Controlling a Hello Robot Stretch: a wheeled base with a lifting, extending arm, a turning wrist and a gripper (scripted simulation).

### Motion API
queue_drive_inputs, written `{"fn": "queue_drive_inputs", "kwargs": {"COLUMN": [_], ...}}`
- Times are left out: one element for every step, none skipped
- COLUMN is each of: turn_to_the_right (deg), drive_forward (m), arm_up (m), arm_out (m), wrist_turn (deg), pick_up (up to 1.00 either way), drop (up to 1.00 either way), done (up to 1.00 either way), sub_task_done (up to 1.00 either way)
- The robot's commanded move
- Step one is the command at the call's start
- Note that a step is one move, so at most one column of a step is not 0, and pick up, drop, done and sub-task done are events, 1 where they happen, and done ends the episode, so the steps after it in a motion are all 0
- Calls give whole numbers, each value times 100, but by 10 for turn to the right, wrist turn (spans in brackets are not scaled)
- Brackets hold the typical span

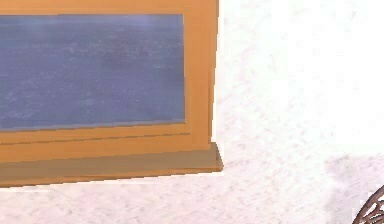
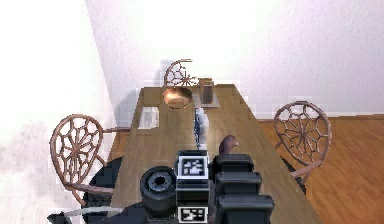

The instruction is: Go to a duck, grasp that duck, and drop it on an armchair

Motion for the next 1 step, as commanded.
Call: {"fn": "queue_drive_inputs", "kwargs": {"turn_to_the_right": [0], "drive_forward": [0], "arm_up": [0], "arm_out": [0], "wrist_turn": [450], "pick_up": [0], "drop": [0], "done": [0], "sub_task_done": [0]}}
